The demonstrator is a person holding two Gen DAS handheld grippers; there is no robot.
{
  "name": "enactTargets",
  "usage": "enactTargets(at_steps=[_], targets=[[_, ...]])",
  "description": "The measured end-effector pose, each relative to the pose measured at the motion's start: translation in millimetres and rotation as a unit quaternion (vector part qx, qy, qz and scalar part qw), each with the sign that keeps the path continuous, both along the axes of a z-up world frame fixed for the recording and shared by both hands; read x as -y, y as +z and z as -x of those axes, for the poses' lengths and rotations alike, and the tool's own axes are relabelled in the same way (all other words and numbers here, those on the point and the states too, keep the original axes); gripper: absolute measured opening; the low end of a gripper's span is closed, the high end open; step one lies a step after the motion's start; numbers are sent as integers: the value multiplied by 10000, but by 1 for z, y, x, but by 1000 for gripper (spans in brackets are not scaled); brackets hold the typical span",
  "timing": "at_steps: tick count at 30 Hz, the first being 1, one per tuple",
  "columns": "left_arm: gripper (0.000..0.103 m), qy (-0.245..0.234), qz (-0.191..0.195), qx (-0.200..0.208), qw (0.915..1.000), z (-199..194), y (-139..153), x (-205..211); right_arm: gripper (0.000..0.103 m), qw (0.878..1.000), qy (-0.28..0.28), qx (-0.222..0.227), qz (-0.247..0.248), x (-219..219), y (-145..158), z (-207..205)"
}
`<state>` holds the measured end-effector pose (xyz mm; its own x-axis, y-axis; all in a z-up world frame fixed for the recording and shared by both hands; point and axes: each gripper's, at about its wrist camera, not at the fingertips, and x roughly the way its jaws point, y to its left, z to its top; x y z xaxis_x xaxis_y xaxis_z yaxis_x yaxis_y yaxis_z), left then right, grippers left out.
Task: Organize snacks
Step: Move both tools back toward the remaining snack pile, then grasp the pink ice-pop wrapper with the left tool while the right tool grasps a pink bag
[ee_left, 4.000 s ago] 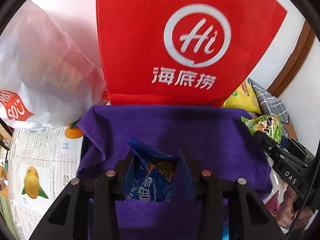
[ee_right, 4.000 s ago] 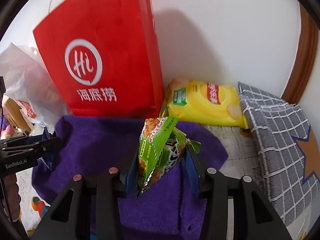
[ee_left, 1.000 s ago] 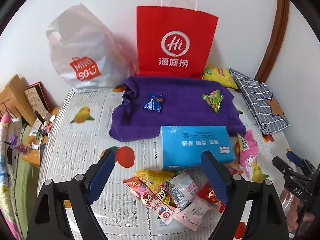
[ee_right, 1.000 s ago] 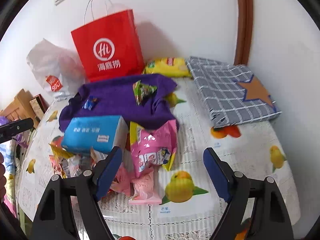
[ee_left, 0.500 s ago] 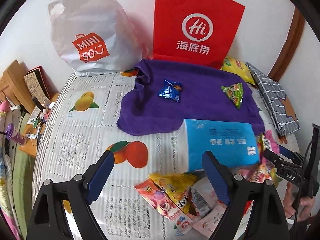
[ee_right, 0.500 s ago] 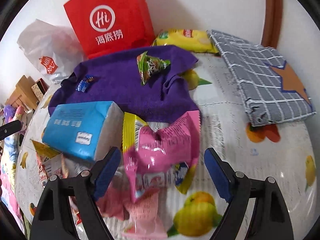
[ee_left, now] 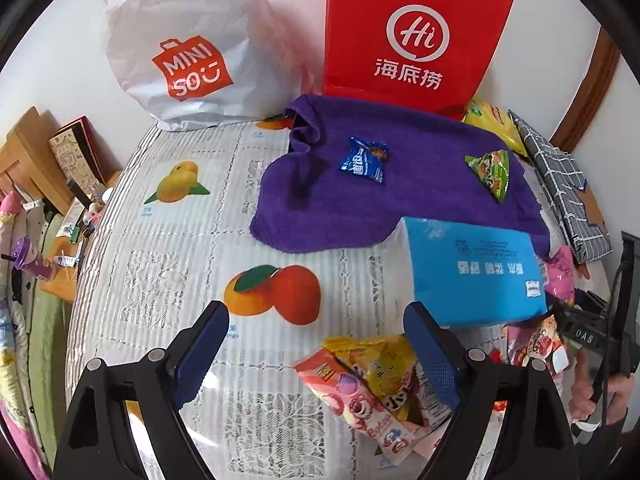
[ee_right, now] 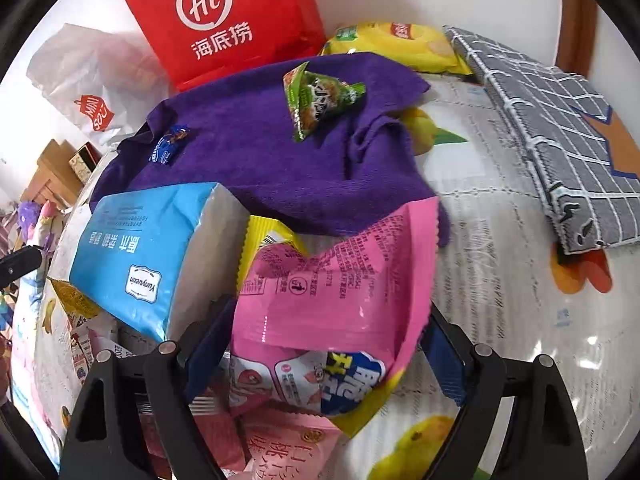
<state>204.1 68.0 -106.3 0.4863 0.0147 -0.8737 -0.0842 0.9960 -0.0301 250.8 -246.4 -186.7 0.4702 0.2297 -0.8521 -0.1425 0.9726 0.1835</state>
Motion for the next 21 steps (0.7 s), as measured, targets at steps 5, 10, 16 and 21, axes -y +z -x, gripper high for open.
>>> enactTargets(at_steps=[5, 10, 16, 21], targets=[[89, -5, -67, -12, 10000, 7, -1, -5, 65, 9997, 6, 229, 8, -4, 10, 7], [89, 12, -61, -59, 10000, 17, -5, -11, 65, 9990, -136, 420, -35, 4, 26, 22], [89, -10, -34, -156, 9999, 30, -19, -16, 65, 9970, -458, 609, -108, 17, 41, 36], [88, 51, 102, -370, 9992, 37, -37, -15, 65, 9964, -499, 680, -55, 19, 46, 46]])
